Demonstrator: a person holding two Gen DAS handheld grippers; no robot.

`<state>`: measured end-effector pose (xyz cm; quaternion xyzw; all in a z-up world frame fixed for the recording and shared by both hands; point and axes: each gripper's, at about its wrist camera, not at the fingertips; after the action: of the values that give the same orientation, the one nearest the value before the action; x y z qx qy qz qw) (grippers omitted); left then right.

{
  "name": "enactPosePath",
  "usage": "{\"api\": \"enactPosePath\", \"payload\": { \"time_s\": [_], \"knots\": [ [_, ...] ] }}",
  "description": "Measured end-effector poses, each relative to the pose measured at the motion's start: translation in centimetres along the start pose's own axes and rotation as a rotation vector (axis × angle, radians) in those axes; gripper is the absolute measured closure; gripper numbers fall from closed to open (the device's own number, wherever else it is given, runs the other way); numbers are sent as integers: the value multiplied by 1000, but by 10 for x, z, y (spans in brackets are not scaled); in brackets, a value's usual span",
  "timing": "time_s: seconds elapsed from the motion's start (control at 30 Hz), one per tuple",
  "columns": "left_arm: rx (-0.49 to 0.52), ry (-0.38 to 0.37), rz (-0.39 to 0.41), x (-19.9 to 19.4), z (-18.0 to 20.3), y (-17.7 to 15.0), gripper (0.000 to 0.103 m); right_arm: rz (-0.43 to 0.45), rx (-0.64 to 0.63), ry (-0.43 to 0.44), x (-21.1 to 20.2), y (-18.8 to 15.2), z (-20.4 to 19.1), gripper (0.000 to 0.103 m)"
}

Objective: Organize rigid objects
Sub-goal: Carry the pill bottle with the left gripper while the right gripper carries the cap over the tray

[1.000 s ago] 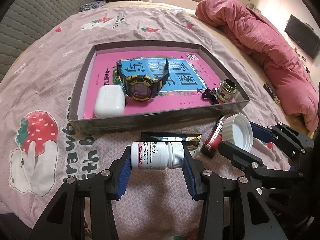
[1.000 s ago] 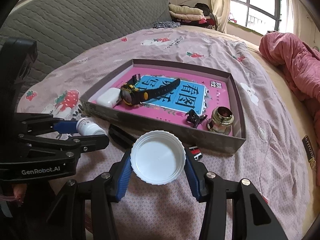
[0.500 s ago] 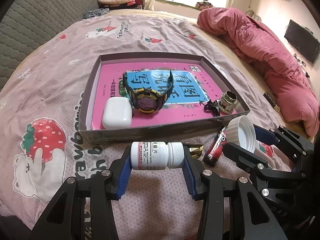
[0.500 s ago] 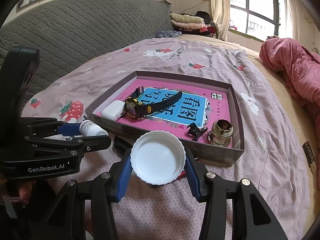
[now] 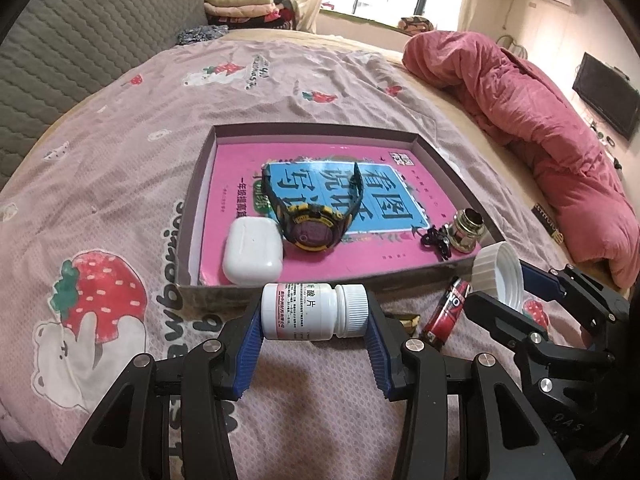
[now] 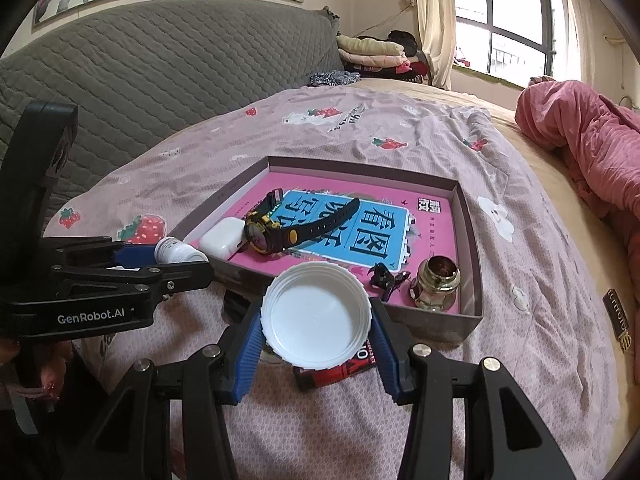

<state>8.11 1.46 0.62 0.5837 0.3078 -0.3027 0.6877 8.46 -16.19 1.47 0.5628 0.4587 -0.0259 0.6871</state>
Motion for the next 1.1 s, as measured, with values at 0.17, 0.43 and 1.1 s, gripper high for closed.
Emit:
{"api": "enactPosePath", "payload": {
  "time_s": [0.17,0.43,1.1],
  "knots": [
    [-1,11,22,0,-4,7,55,18,6,-1,-1,4,2,53],
    [-19,12,28,6,-10,12,55,33,32,-6,1,9,9,53],
    [-66,34,44,19,-33,28,55,68,32,-19,12,23,17,53]
  ]
}}
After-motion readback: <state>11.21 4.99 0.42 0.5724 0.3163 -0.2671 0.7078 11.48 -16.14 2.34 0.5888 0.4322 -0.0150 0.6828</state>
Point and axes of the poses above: each gripper's, at about its wrist camera, not at the fingertips, and x roughly the way its jaws point, z to its right, y to its top, and after that the axes turned 3 degrees about y, right-handed
